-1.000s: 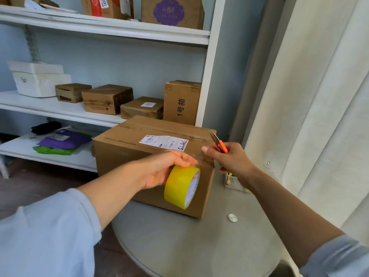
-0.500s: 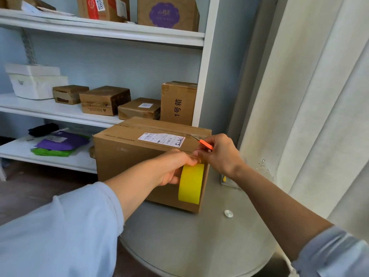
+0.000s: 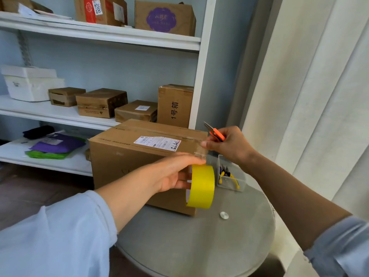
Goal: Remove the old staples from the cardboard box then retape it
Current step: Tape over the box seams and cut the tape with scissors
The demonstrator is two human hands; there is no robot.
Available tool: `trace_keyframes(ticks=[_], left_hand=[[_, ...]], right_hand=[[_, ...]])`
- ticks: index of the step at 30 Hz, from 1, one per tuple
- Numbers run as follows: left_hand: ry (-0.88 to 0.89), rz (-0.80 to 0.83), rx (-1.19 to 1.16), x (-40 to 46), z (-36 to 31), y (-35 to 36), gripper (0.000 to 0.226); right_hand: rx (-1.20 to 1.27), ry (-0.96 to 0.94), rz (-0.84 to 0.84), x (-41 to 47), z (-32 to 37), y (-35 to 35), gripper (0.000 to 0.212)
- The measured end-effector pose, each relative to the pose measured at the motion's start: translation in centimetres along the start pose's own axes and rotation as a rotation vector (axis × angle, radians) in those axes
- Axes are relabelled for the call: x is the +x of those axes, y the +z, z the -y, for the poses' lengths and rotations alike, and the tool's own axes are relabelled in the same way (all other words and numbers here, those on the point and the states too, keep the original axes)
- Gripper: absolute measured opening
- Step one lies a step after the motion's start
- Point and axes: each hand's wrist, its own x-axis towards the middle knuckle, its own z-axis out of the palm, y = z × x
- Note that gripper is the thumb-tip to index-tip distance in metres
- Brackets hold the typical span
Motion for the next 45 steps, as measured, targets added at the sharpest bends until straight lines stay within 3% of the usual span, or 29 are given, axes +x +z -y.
trace_keyframes(ticks=[7, 10, 16, 21, 28, 30, 34, 45], left_hand=[[-0.107, -0.027, 0.087, 0.1, 0.7, -0.4, 0.017], [-0.074, -0.029, 0.138, 0.5, 0.5, -0.7, 0.006], [-0.064, -0.051, 0.061, 1.4, 0.5, -1.2, 0.012], [-0.108, -0.021, 0.109, 1.9, 0.4, -1.1, 0.027], [-0.130, -0.034, 0.100, 3.0, 0.8, -0.8, 0.013], [-0.153, -0.038, 0.092, 3.1, 1.0, -0.9, 0.012], [-0.128, -0.115, 0.102, 3.2, 1.3, -0.8, 0.032], [-0.141, -0.128, 0.119, 3.0, 1.4, -0.9, 0.034]], right_hand=[[-0.085, -0.040, 0.071, 0.3, 0.4, 0.6, 0.013], [-0.078, 0.009, 0.109, 0.9, -0.4, 1.2, 0.016], [-0.019, 0.125, 0.133, 1.6, -1.9, 1.8, 0.029], [-0.003, 0.180, 0.197, 2.1, -2.4, 2.1, 0.021], [0.130, 0.290, 0.256, 2.6, -3.9, 2.1, 0.021], [0.127, 0.294, 0.278, 2.6, -4.0, 2.0, 0.021], [0.092, 0.290, 0.317, 2.7, -3.6, 2.1, 0.019], [-0.006, 0.282, 0.377, 3.1, -3.4, 2.3, 0.019]])
